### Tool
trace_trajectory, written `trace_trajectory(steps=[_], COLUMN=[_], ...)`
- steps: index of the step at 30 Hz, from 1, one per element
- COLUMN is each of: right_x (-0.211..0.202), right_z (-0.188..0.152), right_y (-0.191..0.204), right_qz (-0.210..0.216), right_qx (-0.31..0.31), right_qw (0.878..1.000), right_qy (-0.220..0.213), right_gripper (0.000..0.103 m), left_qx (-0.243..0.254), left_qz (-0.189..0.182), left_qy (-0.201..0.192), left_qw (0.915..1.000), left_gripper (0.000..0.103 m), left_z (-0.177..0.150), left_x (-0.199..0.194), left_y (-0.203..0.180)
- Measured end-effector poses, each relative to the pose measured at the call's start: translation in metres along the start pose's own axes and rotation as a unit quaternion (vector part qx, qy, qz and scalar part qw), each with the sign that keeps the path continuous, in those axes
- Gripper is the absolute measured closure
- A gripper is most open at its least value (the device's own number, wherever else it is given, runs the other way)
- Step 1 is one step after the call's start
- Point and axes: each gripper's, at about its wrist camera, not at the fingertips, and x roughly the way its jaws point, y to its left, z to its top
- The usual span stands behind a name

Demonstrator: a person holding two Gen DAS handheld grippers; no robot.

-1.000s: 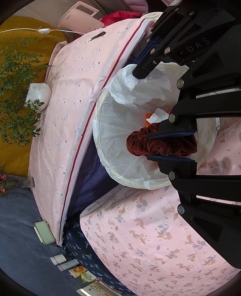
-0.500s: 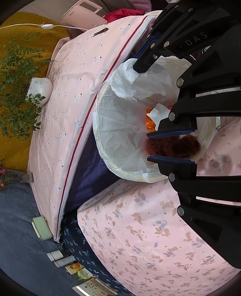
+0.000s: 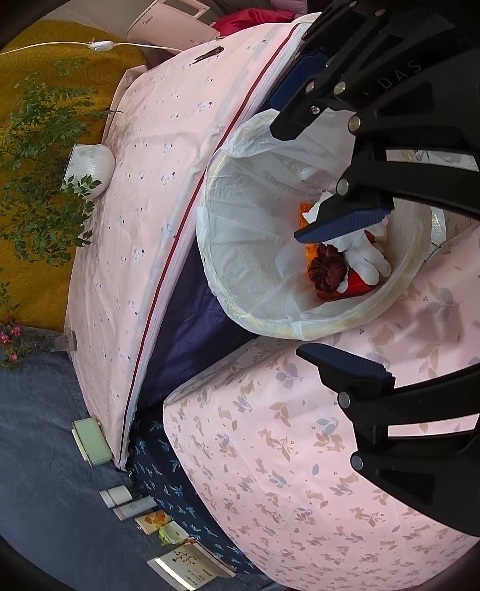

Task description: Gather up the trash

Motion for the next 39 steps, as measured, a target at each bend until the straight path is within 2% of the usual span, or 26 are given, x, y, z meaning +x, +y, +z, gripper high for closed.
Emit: trace_trajectory(steps=[6, 9, 16, 24, 28, 39], right_x=[-0.004, -0.008, -0.018, -0.029, -0.033, -0.050], right_z=[-0.001, -0.002, -0.007, -0.031, -0.046, -0.065], right_y=[0.006, 0.009, 0.011, 0.009, 0.003, -0.001], right_qz=[-0.002, -0.006, -0.011, -0.031, -0.034, -0.061], right_qx=[-0.009, -0.014, -0.010, -0.015, -0.005, -0.007], right_qw=[1.000, 1.000, 1.000, 0.999, 0.999, 0.998], right_qy=[-0.003, -0.007, -0.014, -0.005, 0.009, 0.014], right_gripper=[0.063, 0.059, 0.046, 0.036, 0.035, 0.030], left_qx=[-0.005, -0.010, -0.013, -0.020, -0.016, -0.037], left_qz=[0.006, 0.013, 0.018, 0.031, 0.046, 0.064], left_qy=[0.001, -0.001, -0.003, -0.010, -0.014, 0.000], left_qw=[1.0000, 0.9999, 0.9997, 0.9993, 0.9987, 0.9973], left_gripper=[0.048, 0.045, 0.040, 0.036, 0.027, 0.020], left_z=[-0.002, -0.004, -0.011, -0.031, -0.044, -0.079], left_x=[-0.003, -0.006, -0.014, -0.024, -0.029, -0.031], left_y=[0.007, 0.012, 0.020, 0.037, 0.042, 0.062])
